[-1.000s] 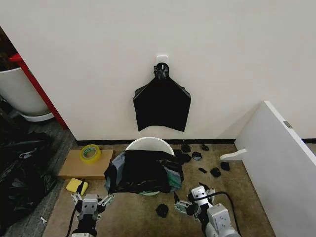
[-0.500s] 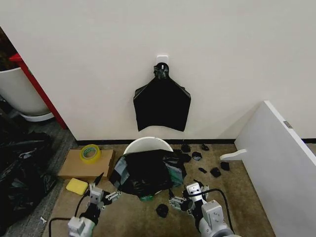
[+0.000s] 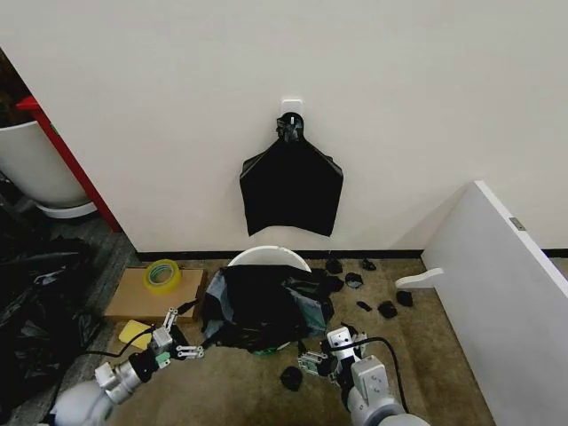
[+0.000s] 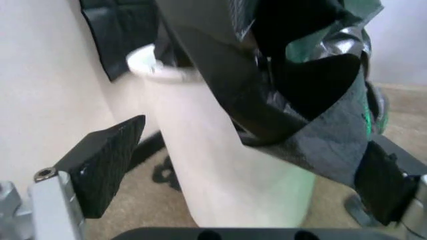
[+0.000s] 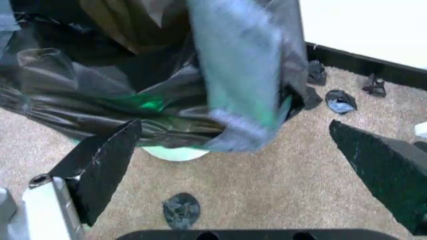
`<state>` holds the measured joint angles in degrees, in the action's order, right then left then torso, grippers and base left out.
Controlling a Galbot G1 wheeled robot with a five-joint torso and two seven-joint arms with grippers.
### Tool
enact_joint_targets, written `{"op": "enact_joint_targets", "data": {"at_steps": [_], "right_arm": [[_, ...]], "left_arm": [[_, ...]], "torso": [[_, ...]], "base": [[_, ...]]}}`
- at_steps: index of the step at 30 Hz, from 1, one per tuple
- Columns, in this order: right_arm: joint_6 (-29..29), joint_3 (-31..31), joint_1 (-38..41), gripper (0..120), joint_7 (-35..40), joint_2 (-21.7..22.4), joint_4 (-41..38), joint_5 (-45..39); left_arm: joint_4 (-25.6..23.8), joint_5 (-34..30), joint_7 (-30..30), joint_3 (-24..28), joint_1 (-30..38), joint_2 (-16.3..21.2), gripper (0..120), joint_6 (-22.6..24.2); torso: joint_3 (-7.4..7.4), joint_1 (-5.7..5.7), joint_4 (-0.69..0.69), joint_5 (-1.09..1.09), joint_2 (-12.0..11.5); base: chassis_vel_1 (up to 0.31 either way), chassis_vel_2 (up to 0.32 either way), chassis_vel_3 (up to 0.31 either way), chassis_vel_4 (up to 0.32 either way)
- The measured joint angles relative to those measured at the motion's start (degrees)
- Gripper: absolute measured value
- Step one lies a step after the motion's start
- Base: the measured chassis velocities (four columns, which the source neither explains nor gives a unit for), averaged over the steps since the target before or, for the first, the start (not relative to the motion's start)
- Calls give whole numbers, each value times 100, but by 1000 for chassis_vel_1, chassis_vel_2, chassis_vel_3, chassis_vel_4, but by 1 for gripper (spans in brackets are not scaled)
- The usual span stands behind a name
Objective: Place the garbage bag over the trash bin.
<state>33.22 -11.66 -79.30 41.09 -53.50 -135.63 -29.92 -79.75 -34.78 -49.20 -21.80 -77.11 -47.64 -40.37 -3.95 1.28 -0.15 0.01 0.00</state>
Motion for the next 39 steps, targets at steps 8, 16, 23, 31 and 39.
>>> {"op": "enact_joint_targets", "data": {"at_steps": [8,16,23,31,39], "right_arm": [[0,-32,0,100,-24,-34,20,12],[-733,-254,-1,100,-689,-221,96,384],[-1629,-1037,683,100,-1475,-689,441,-362],[-1443,-1642,1782,94,-1392,-1050,1175,-594],[-1350,-1720,2176,100,-1452,-910,1599,400]], "left_arm": [[325,-259,-963,-104,157,-43,100,-66],[351,-259,-684,-105,187,-85,100,-147],[136,-141,-294,-52,107,-194,100,-250],[16,-134,-267,-94,33,-195,100,-253],[-148,-140,-288,-91,-30,-231,100,-251]], "torso": [[0,0,1,0,0],[1,0,0,1,0],[1,0,0,-1,0],[0,0,1,0,0],[0,0,1,0,0]], "base": [[0,0,0,0],[0,0,0,0],[0,0,0,0],[0,0,0,0],[0,0,0,0]]}}
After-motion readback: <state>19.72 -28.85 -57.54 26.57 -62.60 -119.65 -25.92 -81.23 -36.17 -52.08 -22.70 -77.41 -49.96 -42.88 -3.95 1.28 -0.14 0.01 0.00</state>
